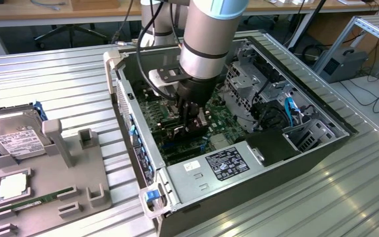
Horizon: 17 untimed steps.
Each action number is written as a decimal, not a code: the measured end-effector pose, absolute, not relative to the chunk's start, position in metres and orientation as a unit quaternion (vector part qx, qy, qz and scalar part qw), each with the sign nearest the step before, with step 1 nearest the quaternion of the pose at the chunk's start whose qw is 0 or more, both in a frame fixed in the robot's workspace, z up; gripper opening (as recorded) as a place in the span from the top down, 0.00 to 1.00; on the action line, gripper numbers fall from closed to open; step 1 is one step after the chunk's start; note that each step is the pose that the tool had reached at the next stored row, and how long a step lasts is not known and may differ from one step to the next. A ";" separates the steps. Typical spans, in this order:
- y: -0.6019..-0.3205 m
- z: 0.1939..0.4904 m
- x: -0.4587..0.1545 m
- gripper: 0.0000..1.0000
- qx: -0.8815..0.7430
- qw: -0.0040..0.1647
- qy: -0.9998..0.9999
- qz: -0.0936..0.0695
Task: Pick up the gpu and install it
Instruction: 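Insert the gpu into the slot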
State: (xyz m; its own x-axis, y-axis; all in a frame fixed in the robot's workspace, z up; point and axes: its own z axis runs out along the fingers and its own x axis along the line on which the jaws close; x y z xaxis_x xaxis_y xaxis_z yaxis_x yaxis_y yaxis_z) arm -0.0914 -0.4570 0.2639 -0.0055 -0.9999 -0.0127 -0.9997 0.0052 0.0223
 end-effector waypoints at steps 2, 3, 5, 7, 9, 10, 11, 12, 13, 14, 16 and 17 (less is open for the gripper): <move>-0.457 0.264 -0.089 0.66 0.705 0.003 -0.709 -0.012; -0.457 0.264 -0.088 0.66 0.705 0.003 -0.709 -0.012; -0.457 0.264 -0.088 0.66 0.705 0.003 -0.709 -0.012; -0.457 0.264 -0.088 0.66 0.705 0.003 -0.709 -0.012; -0.457 0.264 -0.088 0.68 0.705 0.003 -0.709 -0.012; -0.457 0.264 -0.088 0.74 0.705 0.003 -0.709 -0.012; -0.457 0.264 -0.088 0.74 0.705 0.003 -0.709 -0.012; -0.457 0.264 -0.088 0.74 0.705 0.003 -0.709 -0.012; -0.457 0.264 -0.088 0.74 0.705 0.003 -0.709 -0.012; -0.457 0.264 -0.088 0.74 0.705 0.003 -0.709 -0.012; -0.457 0.264 -0.088 0.74 0.705 0.003 -0.709 -0.012; -0.457 0.264 -0.088 0.74 0.705 0.003 -0.709 -0.012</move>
